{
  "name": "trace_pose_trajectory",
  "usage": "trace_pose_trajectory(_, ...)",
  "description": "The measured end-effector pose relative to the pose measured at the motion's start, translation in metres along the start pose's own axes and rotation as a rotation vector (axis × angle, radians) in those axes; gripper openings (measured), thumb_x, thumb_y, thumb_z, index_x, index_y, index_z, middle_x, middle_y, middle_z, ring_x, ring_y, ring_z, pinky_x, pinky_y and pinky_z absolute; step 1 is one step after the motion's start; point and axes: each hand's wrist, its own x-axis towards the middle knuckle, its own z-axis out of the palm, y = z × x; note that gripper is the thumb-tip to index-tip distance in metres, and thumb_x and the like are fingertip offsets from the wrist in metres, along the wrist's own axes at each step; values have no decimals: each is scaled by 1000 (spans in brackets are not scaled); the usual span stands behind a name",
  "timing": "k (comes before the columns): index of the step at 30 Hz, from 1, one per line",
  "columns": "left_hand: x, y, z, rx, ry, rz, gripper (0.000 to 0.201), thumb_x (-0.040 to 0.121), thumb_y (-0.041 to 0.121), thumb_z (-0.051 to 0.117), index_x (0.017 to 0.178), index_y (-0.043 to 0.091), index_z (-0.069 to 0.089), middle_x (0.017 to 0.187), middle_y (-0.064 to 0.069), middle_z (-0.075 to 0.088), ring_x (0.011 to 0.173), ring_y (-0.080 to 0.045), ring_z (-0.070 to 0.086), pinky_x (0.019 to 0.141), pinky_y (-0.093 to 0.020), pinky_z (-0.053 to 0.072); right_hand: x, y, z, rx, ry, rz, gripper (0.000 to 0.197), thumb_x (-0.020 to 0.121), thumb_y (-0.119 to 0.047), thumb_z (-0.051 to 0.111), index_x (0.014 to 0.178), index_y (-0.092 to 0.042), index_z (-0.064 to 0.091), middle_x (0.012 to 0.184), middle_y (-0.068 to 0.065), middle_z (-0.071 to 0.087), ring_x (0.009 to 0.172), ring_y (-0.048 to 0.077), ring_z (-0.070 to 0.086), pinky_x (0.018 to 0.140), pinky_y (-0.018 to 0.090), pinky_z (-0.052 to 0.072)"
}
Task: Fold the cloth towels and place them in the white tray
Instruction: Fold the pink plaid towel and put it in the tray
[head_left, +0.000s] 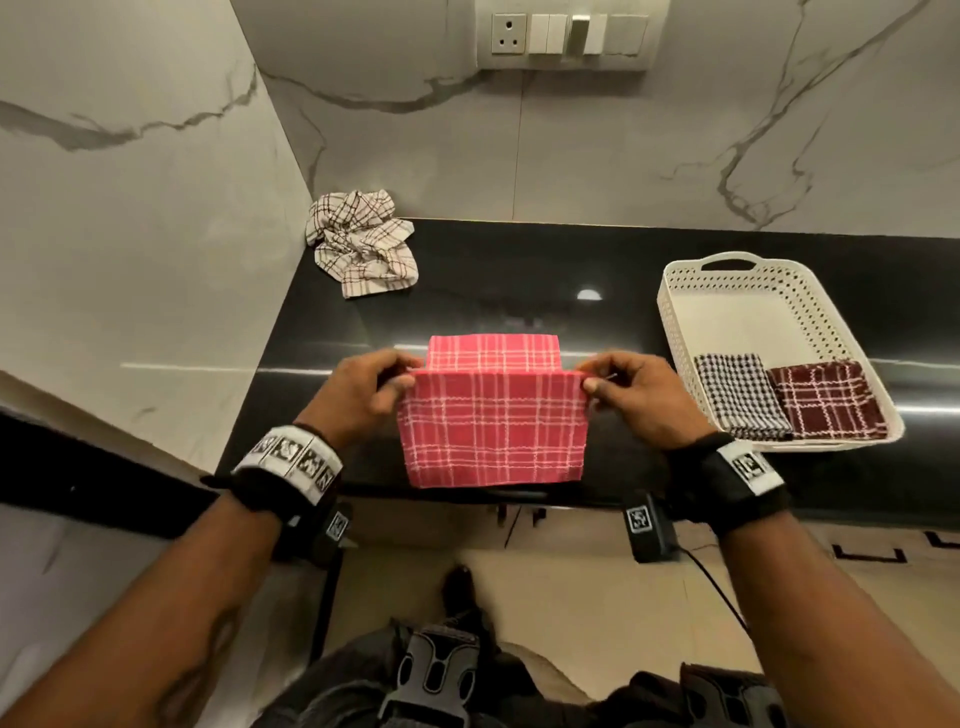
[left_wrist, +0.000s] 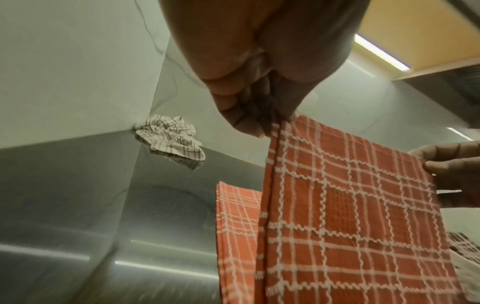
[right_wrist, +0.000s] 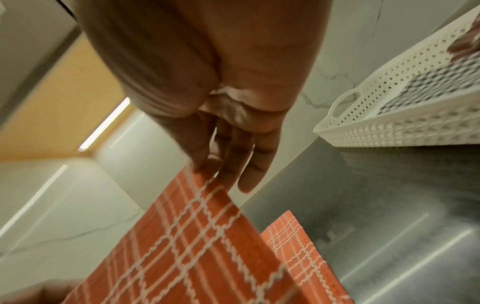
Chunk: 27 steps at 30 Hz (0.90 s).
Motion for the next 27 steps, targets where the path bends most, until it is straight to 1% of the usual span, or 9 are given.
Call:
trace_pose_trajectory(3,62,-25,8,61,3,-137,16,95,13,62,107,17,72,98,6,72,91,-9,66,83,-25,50,63,17,13,-66,141,82,19,92,1,62,91,-17,68,82,2,69,76,21,66,74,41,60)
trace_pose_trajectory(5,97,-46,20,114,-29,-202,15,94,13,62,104,18,73,97,6,72,92,-11,66,80,-23,45,101,34,21,-113,192,148,19,91,-1,62,86,-19,67,81,2,69,76,22,69,76,45,61)
trace_pose_trajectory(9,140,-75,43,154,-56,-259,16,94,15,63,107,16,73,104,-1,73,98,-17,67,79,-19,39,153,70,31,-312,244,254,16,89,-7,64,83,-22,68,82,-3,70,81,17,67,83,39,57)
trace_pose_trajectory(11,151,-83,50,139,-61,-286,16,95,16,63,108,14,72,104,-4,73,93,-16,65,78,-19,39,164,80,34,-350,252,276,13,90,-8,64,88,-19,69,87,0,71,84,17,65,84,35,55)
trace_pose_trajectory(13,160,-91,57,152,-89,-308,15,96,16,61,107,13,71,103,-6,72,88,-15,62,78,-22,42,175,87,36,-377,243,295,11,92,-8,62,91,-15,70,92,5,71,85,18,64,80,31,51)
trace_pose_trajectory(16,165,-99,63,185,-98,-305,13,93,16,61,100,18,72,106,-4,69,98,-22,64,92,-36,49,182,93,39,-403,233,315,11,93,-6,60,93,-12,69,90,4,68,83,17,60,74,26,44)
trace_pose_trajectory(17,166,-100,65,185,-96,-294,14,93,15,60,100,16,72,107,-4,68,100,-23,63,95,-36,48,183,94,40,-410,235,327,11,93,-7,59,93,-12,69,89,2,66,82,16,59,73,25,42)
trace_pose_trajectory(20,169,-103,67,209,-107,-252,16,93,12,58,102,11,71,109,-8,64,100,-24,61,92,-32,47,186,102,41,-426,232,349,15,92,-7,57,88,-17,67,86,-1,67,81,16,61,72,24,42)
trace_pose_trajectory(27,181,-112,68,300,-196,-210,10,96,15,57,100,14,66,104,-5,63,102,-23,58,91,-33,45,188,104,40,-458,203,337,18,93,-10,55,83,-23,62,80,-6,64,77,15,60,69,25,41)
